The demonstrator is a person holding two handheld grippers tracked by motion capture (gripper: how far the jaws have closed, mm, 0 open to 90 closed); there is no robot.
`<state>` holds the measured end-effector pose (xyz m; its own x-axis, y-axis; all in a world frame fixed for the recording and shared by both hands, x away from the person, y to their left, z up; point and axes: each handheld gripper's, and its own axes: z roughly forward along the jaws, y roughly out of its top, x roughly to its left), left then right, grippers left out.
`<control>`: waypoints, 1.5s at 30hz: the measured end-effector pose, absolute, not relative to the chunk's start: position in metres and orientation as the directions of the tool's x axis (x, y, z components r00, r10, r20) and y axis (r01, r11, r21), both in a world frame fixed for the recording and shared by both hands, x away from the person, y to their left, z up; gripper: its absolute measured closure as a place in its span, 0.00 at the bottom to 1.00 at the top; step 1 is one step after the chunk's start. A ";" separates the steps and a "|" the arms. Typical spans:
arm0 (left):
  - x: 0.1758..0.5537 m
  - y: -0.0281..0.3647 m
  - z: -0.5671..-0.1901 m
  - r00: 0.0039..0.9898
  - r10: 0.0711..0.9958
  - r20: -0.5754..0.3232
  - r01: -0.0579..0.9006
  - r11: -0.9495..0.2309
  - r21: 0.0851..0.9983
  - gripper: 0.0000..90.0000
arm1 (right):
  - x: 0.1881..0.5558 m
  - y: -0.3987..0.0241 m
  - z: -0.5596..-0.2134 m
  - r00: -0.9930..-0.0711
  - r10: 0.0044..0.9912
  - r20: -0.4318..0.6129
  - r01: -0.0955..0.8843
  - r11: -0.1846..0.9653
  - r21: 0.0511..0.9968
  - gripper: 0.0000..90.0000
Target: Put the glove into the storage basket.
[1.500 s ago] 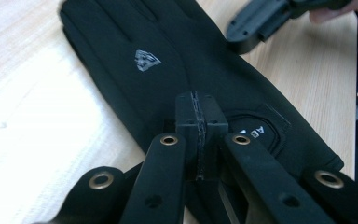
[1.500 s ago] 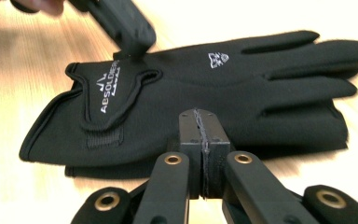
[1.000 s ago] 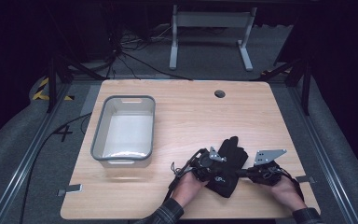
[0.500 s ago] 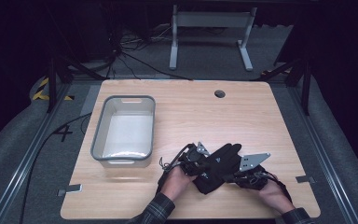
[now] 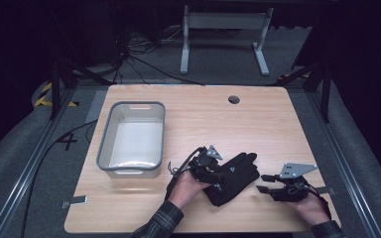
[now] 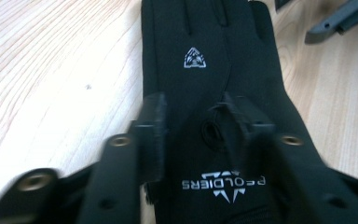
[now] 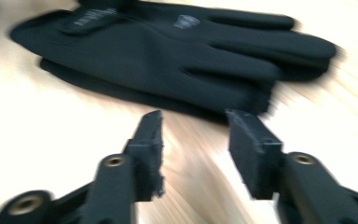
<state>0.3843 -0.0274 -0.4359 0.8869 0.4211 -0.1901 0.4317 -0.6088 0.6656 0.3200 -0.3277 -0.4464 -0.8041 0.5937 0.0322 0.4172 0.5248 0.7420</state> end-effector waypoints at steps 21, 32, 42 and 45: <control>0.392 -0.061 -0.453 0.906 0.389 -0.166 0.397 -0.643 0.655 0.14 | 0.328 -0.370 -0.466 -0.651 0.759 -0.031 0.495 0.455 0.741 0.18; 0.388 -0.068 -0.461 0.917 0.379 -0.128 0.368 -0.673 0.641 0.13 | 0.328 -0.367 -0.468 -0.653 0.757 -0.031 0.499 0.460 0.734 0.17; 0.383 -0.070 -0.457 0.925 0.368 -0.097 0.344 -0.697 0.630 0.36 | 0.328 -0.367 -0.468 -0.651 0.759 -0.029 0.502 0.459 0.733 0.17; 0.381 -0.070 -0.455 0.927 0.355 -0.119 0.348 -0.698 0.626 0.50 | 0.328 -0.367 -0.468 -0.651 0.758 -0.027 0.502 0.457 0.734 0.17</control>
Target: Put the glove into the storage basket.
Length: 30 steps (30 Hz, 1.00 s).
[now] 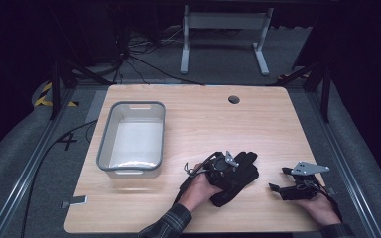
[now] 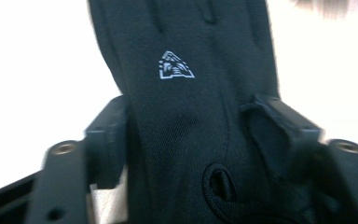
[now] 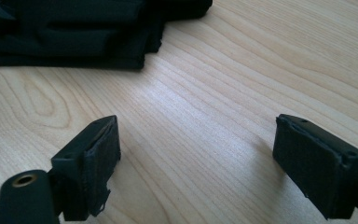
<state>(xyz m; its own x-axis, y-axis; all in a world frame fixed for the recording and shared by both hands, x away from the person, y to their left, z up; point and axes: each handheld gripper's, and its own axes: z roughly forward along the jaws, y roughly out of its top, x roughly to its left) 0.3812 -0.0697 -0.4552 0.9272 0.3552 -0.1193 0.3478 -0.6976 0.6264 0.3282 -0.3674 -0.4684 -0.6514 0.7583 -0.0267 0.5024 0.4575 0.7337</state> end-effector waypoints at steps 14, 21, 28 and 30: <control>0.385 -0.066 -0.456 0.920 0.326 -0.217 0.387 -0.671 0.633 0.74 | 0.328 -0.368 -0.468 -0.652 0.758 -0.024 0.504 0.456 0.733 0.17; 0.385 -0.063 -0.448 0.915 0.328 -0.233 0.399 -0.672 0.623 0.75 | 0.328 -0.368 -0.468 -0.653 0.757 -0.025 0.503 0.458 0.733 0.17; 0.386 -0.049 -0.432 0.908 0.334 -0.254 0.417 -0.646 0.640 0.75 | 0.328 -0.368 -0.468 -0.652 0.758 -0.024 0.504 0.457 0.733 0.17; 0.387 -0.048 -0.429 0.907 0.333 -0.258 0.419 -0.649 0.635 0.75 | 0.328 -0.368 -0.468 -0.652 0.758 -0.024 0.504 0.457 0.733 0.17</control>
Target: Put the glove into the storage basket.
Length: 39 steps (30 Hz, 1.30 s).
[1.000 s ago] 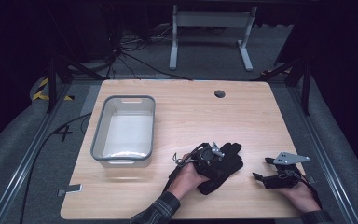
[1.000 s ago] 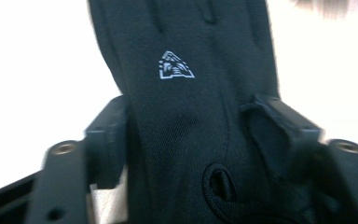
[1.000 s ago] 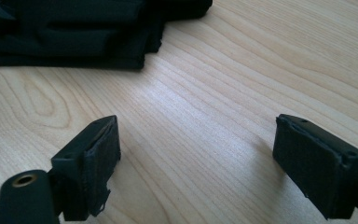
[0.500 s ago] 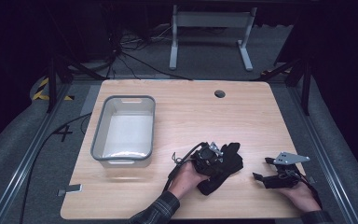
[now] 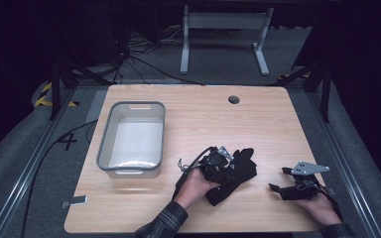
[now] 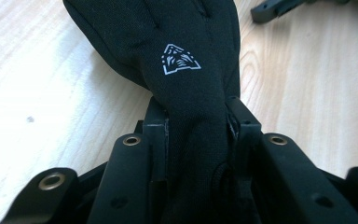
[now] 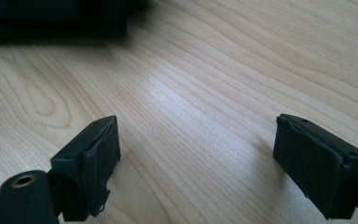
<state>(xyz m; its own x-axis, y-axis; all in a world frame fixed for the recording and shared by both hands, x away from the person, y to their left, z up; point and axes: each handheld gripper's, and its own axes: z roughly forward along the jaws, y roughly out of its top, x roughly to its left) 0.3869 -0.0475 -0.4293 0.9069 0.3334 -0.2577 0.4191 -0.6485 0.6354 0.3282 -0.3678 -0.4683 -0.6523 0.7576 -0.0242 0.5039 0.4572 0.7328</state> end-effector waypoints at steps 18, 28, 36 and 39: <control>0.399 0.007 -0.372 0.878 0.427 -0.217 0.450 -0.581 0.678 0.75 | 0.328 -0.368 -0.468 -0.652 0.758 -0.024 0.504 0.457 0.733 0.17; 0.407 0.046 -0.351 0.847 0.495 -0.193 0.475 -0.542 0.693 0.75 | 0.328 -0.368 -0.468 -0.652 0.758 -0.024 0.504 0.457 0.733 0.17; 0.412 0.079 -0.341 0.812 0.555 -0.183 0.503 -0.506 0.700 0.75 | 0.328 -0.368 -0.468 -0.652 0.758 -0.024 0.504 0.457 0.733 0.17; 0.414 0.091 -0.339 0.793 0.581 -0.182 0.516 -0.484 0.707 0.75 | 0.328 -0.368 -0.468 -0.652 0.758 -0.024 0.504 0.457 0.733 0.17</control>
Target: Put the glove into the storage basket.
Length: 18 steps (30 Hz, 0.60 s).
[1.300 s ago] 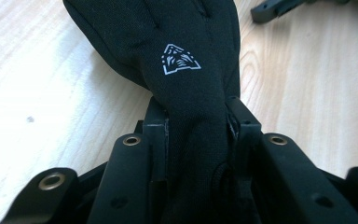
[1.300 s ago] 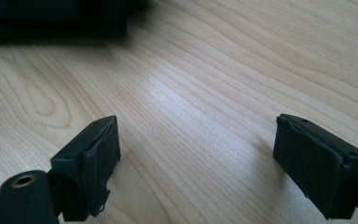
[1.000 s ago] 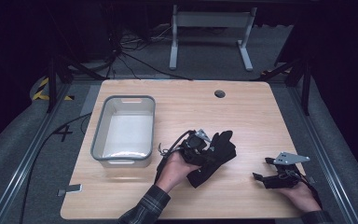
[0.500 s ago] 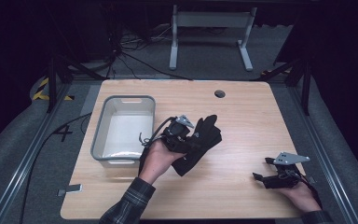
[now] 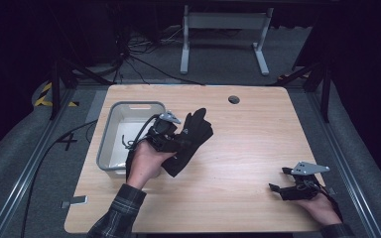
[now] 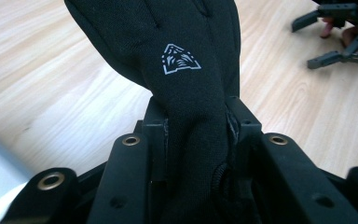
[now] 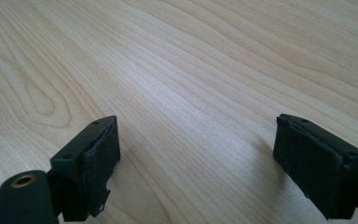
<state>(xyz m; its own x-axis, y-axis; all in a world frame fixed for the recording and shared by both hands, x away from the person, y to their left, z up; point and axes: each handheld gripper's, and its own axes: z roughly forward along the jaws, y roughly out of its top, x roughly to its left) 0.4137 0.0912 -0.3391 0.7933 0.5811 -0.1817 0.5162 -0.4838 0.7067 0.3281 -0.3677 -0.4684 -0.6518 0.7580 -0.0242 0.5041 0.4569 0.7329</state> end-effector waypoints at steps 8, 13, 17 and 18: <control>0.418 0.126 -0.334 0.746 0.642 -0.175 0.546 -0.441 0.712 0.75 | 0.328 -0.368 -0.468 -0.652 0.758 -0.024 0.504 0.457 0.733 0.17; 0.419 0.148 -0.333 0.708 0.682 -0.184 0.569 -0.396 0.721 0.75 | 0.328 -0.368 -0.468 -0.652 0.758 -0.024 0.504 0.457 0.733 0.17; 0.421 0.165 -0.334 0.679 0.711 -0.184 0.583 -0.369 0.724 0.75 | 0.328 -0.368 -0.468 -0.652 0.758 -0.025 0.504 0.457 0.733 0.17; 0.421 0.165 -0.334 0.679 0.711 -0.184 0.583 -0.369 0.724 0.75 | 0.328 -0.368 -0.468 -0.652 0.758 -0.025 0.504 0.457 0.733 0.17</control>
<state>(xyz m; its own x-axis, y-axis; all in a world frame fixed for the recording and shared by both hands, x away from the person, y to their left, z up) 0.4209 0.1649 -0.3341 0.6787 0.7109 -0.1844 0.5829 -0.3686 0.7241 0.3281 -0.3677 -0.4684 -0.6520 0.7578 -0.0248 0.5038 0.4574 0.7328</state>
